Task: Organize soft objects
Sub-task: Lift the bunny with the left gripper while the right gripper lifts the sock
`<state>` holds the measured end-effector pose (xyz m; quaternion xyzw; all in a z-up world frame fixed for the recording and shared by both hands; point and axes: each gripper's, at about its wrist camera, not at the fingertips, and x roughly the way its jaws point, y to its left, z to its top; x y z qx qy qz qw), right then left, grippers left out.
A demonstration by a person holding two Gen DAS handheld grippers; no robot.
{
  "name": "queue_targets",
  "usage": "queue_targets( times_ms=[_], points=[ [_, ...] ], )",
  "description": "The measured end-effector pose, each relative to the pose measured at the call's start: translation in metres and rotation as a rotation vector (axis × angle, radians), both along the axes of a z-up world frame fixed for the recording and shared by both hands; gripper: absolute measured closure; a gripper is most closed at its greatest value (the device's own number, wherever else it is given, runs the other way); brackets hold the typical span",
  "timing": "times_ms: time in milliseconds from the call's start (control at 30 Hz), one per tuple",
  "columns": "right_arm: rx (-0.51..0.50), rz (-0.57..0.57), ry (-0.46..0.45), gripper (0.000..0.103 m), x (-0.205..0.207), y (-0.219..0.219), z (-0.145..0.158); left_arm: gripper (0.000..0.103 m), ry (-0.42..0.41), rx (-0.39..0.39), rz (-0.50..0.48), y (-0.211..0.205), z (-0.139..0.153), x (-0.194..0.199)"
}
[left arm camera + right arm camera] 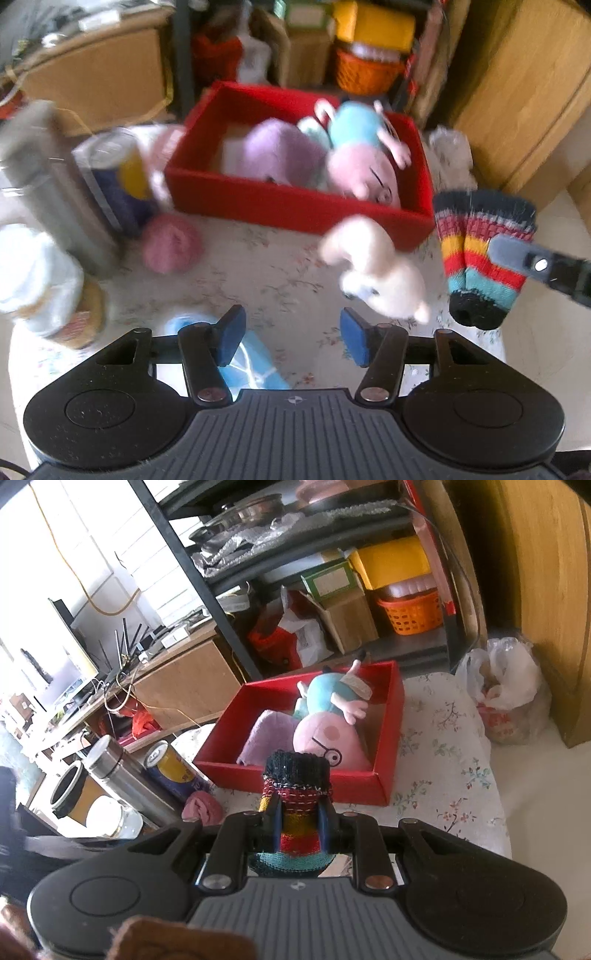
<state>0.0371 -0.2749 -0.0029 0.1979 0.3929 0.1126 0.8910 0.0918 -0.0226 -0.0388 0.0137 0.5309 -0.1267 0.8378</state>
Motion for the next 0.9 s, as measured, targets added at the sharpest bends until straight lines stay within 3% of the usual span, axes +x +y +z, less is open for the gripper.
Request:
queue_targets(
  times_ms=[100, 167, 200, 333, 567, 667, 800, 900],
  points=[
    [-0.011, -0.008, -0.006, 0.103, 0.000, -0.003, 0.000, 0.042, 0.033, -0.058, 0.011, -0.017, -0.010, 0.012],
    [-0.019, -0.025, -0.010, 0.103, 0.001, -0.009, 0.001, 0.027, 0.067, -0.107, 0.039, -0.027, -0.016, 0.022],
    [-0.012, -0.038, -0.004, 0.103, 0.002, -0.014, -0.001, 0.027, 0.080, -0.124, 0.055, -0.030, -0.020, 0.027],
    [0.015, -0.059, 0.020, 0.103, 0.004, -0.030, -0.008, 0.023, 0.150, -0.101, 0.152, -0.035, -0.045, 0.040],
    [0.036, -0.025, 0.034, 0.103, 0.009, -0.025, -0.011, 0.023, 0.236, -0.069, 0.216, -0.036, -0.086, 0.048],
    [0.029, -0.010, 0.027, 0.103, 0.007, -0.022, -0.010, 0.035, 0.206, -0.051, 0.194, -0.040, -0.080, 0.042],
    [0.031, -0.024, 0.023, 0.103, 0.006, -0.024, -0.009, 0.038, 0.175, -0.078, 0.198, -0.030, -0.066, 0.036],
    [0.024, -0.028, 0.005, 0.103, 0.006, -0.023, -0.004, 0.038, 0.097, -0.076, 0.200, -0.020, -0.040, 0.031]
  ],
)
